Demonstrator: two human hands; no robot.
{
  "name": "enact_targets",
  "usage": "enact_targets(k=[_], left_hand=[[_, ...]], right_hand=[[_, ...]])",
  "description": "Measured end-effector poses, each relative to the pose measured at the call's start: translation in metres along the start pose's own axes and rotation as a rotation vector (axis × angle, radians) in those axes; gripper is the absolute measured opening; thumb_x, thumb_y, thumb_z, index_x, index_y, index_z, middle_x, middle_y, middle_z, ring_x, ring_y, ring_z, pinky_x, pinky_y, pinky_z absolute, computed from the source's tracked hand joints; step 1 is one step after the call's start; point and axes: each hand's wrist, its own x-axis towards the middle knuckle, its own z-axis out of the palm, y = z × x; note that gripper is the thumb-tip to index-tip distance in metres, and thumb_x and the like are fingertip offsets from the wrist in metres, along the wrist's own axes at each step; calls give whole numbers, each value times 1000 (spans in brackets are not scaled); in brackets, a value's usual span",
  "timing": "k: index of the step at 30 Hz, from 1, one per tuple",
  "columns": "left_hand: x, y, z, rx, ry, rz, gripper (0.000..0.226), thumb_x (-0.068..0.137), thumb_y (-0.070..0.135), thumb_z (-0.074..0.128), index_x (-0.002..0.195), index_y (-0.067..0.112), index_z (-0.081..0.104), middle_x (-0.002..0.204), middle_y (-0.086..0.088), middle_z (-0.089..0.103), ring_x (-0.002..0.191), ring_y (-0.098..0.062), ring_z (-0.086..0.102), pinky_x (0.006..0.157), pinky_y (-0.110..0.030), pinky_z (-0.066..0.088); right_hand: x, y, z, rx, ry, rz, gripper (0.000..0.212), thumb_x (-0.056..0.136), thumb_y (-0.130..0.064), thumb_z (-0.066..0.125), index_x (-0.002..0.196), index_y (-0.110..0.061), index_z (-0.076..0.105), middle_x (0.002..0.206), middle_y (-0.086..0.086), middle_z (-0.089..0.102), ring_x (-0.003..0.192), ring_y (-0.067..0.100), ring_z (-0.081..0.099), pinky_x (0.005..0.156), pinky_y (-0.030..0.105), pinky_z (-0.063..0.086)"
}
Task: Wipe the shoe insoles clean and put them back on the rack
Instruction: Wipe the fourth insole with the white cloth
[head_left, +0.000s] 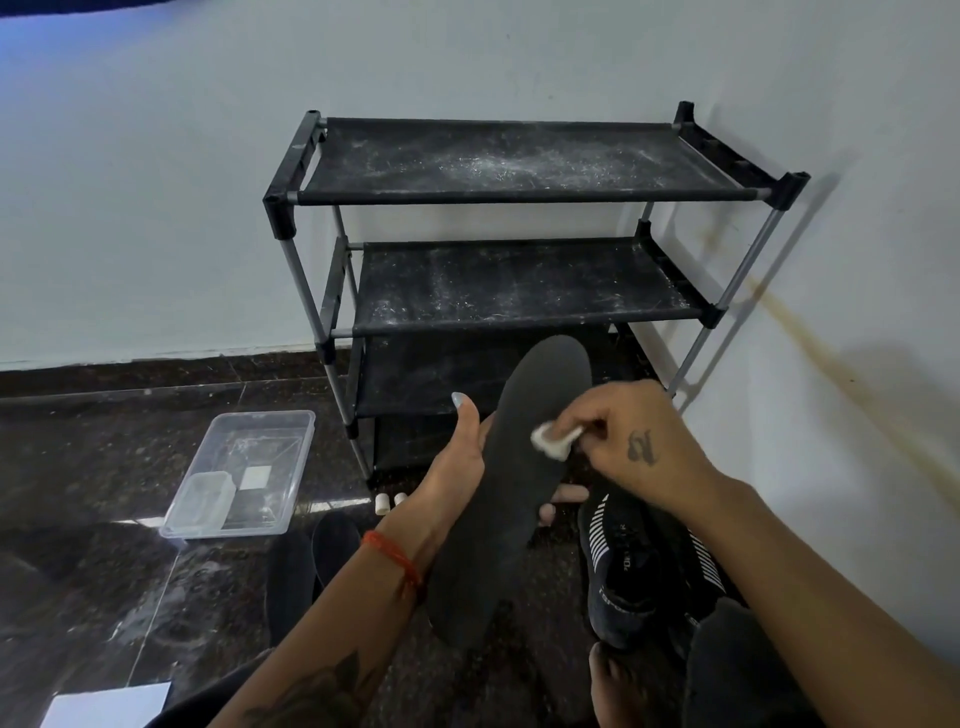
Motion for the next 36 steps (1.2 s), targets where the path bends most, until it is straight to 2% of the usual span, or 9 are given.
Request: enact_targets(k=[3, 5, 14, 18, 21, 26, 30, 33, 36], left_hand=[[-1, -2, 4, 50, 2, -31, 90, 51, 92, 38, 112, 32, 69, 124, -8, 64, 114, -28, 57, 108, -50, 36], [-1, -3, 8, 90, 13, -46, 85, 70, 80, 28, 126, 25, 60, 133, -12, 57, 119, -30, 52, 110, -48, 33], [6, 0, -5, -66, 88, -18, 77, 90, 69, 14, 113, 15, 64, 83, -3, 73, 77, -20, 66, 80, -36, 51], [1, 1, 2, -116, -2, -57, 78, 87, 72, 14, 118, 18, 60, 79, -13, 71, 55, -31, 64, 51, -33, 54], [3, -1, -1, -37, 71, -43, 78, 87, 72, 15, 110, 18, 66, 82, -10, 73, 64, -25, 68, 57, -32, 55], [2, 1, -1, -6, 156, -14, 76, 91, 69, 15, 121, 17, 63, 110, -9, 70, 106, -23, 63, 97, -37, 45], [-3, 3, 1, 227, 226, 32, 70, 92, 66, 11, 114, 28, 66, 109, 0, 68, 103, -16, 61, 94, -30, 43], [-4, 4, 3, 284, 212, 8, 65, 91, 67, 12, 102, 33, 67, 106, 2, 67, 94, -11, 61, 77, -24, 43], [-7, 6, 0, 177, 186, -36, 71, 73, 85, 28, 94, 33, 72, 105, -4, 70, 99, -25, 66, 91, -41, 50]], right_hand=[[2, 0, 10, 27, 315, 121, 25, 74, 3, 66, 88, -15, 75, 83, 0, 71, 72, 6, 60, 65, 4, 39], [3, -11, 19, 134, 320, 149, 21, 78, -4, 66, 95, -15, 73, 85, -3, 71, 72, 1, 59, 67, 3, 40], [-1, -11, 1, 148, -281, -118, 31, 67, 5, 63, 79, -20, 77, 81, -5, 73, 76, 6, 66, 71, 24, 53], [0, 5, 0, 6, 116, 45, 36, 67, 10, 62, 78, -21, 76, 81, -2, 72, 75, 1, 61, 71, 2, 40], [-1, -8, 14, 114, 174, 109, 28, 73, 4, 67, 83, -20, 76, 81, -7, 71, 77, -3, 58, 69, 2, 42], [-9, -31, 21, 416, -246, 54, 19, 80, 4, 66, 85, -13, 75, 83, -4, 69, 64, 13, 67, 51, 27, 56], [-6, -23, 6, 310, -430, -59, 33, 70, 14, 60, 79, -13, 77, 81, -3, 72, 71, 6, 67, 63, 25, 56], [-4, -13, -6, 71, -384, -7, 39, 66, 8, 57, 78, -23, 77, 81, -7, 73, 73, 4, 65, 71, 24, 53], [-2, -5, -14, -12, -82, 252, 34, 72, 2, 62, 79, -29, 75, 78, -14, 68, 66, 2, 58, 61, 7, 42]])
